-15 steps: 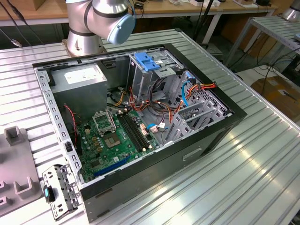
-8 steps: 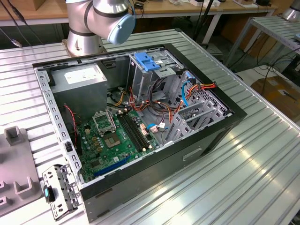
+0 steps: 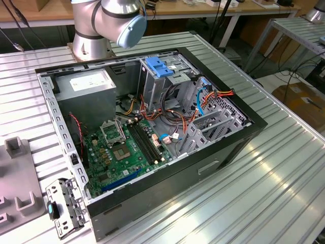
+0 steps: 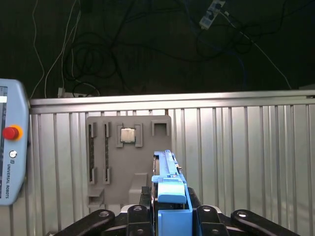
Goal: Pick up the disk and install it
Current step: 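Pick up the disk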
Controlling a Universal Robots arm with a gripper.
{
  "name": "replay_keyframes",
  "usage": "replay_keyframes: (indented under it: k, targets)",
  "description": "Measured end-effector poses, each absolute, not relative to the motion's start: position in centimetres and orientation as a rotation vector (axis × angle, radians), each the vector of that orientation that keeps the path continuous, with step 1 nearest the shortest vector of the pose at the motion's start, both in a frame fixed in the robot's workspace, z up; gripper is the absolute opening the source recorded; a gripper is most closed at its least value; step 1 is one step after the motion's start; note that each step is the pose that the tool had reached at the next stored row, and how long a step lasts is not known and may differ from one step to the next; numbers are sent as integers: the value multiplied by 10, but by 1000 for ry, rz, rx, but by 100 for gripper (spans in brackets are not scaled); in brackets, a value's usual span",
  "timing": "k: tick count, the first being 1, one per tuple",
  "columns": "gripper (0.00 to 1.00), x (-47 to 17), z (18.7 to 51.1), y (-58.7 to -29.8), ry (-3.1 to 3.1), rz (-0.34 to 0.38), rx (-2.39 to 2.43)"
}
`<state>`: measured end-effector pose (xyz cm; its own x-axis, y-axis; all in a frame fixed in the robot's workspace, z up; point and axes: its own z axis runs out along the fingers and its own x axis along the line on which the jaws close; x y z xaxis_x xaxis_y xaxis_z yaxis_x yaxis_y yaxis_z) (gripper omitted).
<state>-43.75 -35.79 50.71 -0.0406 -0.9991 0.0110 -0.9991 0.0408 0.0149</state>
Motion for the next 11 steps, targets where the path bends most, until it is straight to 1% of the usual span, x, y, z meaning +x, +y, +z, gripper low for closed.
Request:
replay_keyframes:
  k: [11]
  targets:
    - [37,-434,507,-361,-2252,-6,2162]
